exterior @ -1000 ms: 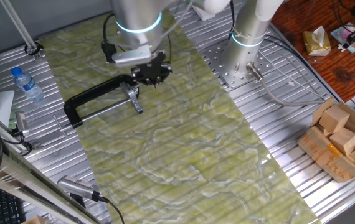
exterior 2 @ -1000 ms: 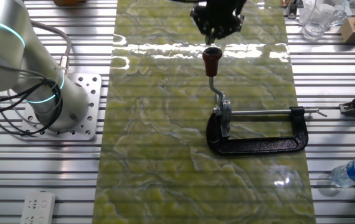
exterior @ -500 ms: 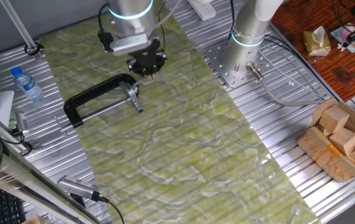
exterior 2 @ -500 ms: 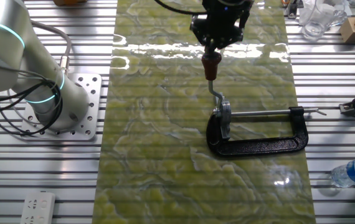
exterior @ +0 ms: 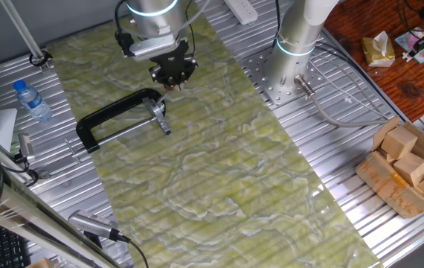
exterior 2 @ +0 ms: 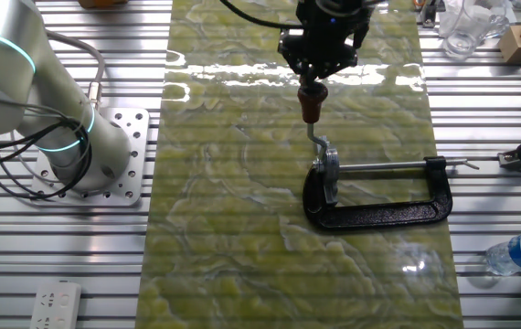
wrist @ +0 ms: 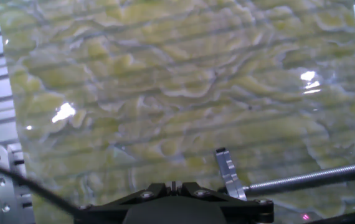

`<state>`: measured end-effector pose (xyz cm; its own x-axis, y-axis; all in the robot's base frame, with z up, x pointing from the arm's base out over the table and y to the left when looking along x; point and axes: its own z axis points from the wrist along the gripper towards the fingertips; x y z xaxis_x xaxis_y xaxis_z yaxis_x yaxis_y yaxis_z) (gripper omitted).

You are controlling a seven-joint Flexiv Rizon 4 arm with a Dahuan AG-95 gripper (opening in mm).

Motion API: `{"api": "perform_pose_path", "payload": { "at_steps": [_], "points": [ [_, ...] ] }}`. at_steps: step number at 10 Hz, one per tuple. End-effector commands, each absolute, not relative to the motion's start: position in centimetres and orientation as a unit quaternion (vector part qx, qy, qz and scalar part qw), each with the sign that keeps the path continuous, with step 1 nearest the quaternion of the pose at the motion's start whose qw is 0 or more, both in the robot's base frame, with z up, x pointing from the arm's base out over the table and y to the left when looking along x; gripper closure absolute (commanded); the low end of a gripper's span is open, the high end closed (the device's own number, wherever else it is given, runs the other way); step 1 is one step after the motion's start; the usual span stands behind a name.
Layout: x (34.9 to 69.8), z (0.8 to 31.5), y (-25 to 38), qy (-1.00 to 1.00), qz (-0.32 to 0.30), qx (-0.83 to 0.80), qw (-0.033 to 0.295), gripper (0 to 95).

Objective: Pull up the lever

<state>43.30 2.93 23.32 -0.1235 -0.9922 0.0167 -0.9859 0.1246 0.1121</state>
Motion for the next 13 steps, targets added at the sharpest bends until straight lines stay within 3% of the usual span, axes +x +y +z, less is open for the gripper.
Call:
{"api": "perform_pose_path", "payload": {
  "at_steps": [1, 9, 13],
  "points": [
    [43.2, 23.5, 1.9, -0.743, -0.037, 0.667, 0.042, 95.0],
    [44.1, 24.2, -1.3, -0.747, -0.039, 0.663, 0.035, 95.0],
    [45.8, 23.2, 2.1, -0.825, -0.035, 0.564, 0.027, 95.0]
  ]
}}
